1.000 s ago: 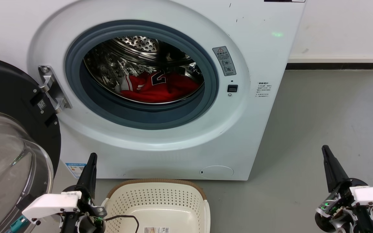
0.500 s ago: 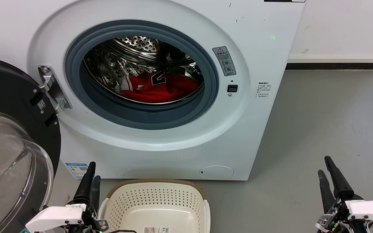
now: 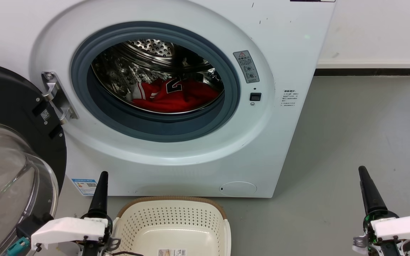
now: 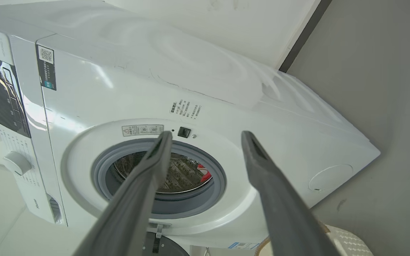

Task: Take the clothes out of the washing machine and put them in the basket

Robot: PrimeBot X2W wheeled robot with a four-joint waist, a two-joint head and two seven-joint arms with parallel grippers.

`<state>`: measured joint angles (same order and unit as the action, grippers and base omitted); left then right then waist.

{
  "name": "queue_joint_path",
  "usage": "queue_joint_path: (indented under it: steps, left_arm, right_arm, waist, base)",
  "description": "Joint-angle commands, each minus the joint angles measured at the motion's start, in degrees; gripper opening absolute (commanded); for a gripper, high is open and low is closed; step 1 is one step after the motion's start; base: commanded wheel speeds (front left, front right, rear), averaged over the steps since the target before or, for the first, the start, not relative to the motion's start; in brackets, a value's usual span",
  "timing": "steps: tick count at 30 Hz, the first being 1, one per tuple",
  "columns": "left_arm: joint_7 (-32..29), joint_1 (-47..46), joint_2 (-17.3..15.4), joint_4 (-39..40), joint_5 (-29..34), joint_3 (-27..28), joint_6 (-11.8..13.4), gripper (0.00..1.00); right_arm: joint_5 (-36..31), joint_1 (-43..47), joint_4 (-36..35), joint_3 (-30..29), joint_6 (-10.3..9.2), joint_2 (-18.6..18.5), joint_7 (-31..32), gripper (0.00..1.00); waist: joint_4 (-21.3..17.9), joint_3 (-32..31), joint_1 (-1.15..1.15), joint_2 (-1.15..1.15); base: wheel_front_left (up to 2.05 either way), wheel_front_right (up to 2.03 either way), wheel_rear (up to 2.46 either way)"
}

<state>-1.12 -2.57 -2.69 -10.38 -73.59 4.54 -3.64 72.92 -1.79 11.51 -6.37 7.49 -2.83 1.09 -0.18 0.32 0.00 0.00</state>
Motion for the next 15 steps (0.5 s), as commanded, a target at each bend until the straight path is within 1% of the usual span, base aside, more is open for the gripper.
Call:
queue_joint_path:
  steps: [1,4,15]
  left_arm:
    - [0.7,-0.3,-0.1,1.8,3.3,-0.5,0.7,1.00]
    - [1.6,0.1,-0.1,2.7,8.4,-1.5,1.9,1.00]
    - [4.0,1.0,-0.1,4.5,20.3,-3.1,4.4,1.00]
  right_arm:
    - [-3.5,0.1,-1.9,0.2,0.00,-0.1,-0.7,1.00]
    - [-9.1,0.6,-3.3,0.5,0.00,-0.1,-1.6,1.00]
    - [-23.9,2.1,-6.9,1.9,0.00,-0.1,-4.0,1.00]
  waist:
    - [0.0,0.0,0.00,0.00]
    - [0.0,0.0,0.00,0.00]
    - [-0.1,0.0,0.00,0.00]
  base:
    - [0.00,0.00,0.00]
    - [0.00,0.00,0.00]
    - [0.00,0.00,0.00]
